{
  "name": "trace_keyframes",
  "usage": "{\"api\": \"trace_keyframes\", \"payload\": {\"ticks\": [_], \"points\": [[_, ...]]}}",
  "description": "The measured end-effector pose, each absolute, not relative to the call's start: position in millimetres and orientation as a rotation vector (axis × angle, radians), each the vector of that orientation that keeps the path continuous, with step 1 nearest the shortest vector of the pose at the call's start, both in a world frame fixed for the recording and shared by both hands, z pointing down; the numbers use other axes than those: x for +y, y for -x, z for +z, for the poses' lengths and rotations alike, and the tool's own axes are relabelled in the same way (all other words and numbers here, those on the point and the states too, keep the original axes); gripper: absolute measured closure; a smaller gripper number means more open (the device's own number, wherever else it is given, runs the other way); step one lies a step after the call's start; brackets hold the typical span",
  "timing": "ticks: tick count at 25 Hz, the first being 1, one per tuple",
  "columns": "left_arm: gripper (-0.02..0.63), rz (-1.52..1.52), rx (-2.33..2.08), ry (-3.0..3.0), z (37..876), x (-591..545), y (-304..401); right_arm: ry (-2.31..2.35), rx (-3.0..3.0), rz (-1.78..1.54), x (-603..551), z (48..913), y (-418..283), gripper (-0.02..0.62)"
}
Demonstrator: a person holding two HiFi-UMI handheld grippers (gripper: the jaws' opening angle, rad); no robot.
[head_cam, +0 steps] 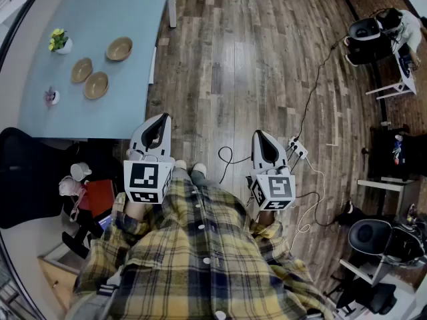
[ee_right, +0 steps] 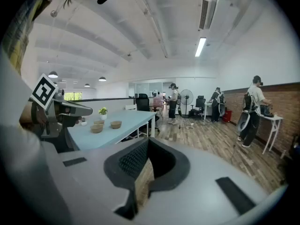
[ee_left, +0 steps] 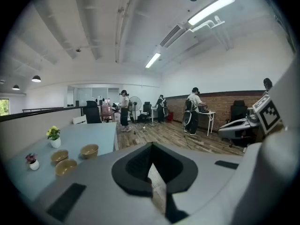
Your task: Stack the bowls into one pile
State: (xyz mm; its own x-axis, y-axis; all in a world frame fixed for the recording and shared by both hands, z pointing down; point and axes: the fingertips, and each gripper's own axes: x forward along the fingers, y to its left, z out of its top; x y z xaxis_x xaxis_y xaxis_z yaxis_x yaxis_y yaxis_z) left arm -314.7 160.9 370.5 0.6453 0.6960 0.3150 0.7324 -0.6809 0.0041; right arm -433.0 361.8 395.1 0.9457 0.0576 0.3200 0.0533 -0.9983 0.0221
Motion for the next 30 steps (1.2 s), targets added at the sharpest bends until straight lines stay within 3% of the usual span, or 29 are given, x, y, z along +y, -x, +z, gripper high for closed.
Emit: {"api": "trace_keyframes", "payload": {"ticks": [4,5,11,16,30], "points": [[0.615,-0.434,-1.19,2.757,368.8,166.9,314.0,-3.13,0.069,0.515,369.3,393.4,436.2,0.578],[0.615,-0.431,-1.185,2.772,368.4,167.7,313.3,-3.143,0.06,0.514,370.7,393.4,437.0,0.539],[0.469,-0.427,-1.134,2.821,376.2,179.0,297.9,-3.234,0.052,0.535,386.0,405.9,431.2,0.438],[0.424,-0.463,-1.11,2.807,392.2,193.1,255.2,-3.242,0.073,0.537,406.2,413.2,390.2,0.391],[0.36,-0.448,-1.05,2.853,375.4,236.1,82.3,-3.254,-0.116,0.42,438.6,379.4,203.3,0.368]]}}
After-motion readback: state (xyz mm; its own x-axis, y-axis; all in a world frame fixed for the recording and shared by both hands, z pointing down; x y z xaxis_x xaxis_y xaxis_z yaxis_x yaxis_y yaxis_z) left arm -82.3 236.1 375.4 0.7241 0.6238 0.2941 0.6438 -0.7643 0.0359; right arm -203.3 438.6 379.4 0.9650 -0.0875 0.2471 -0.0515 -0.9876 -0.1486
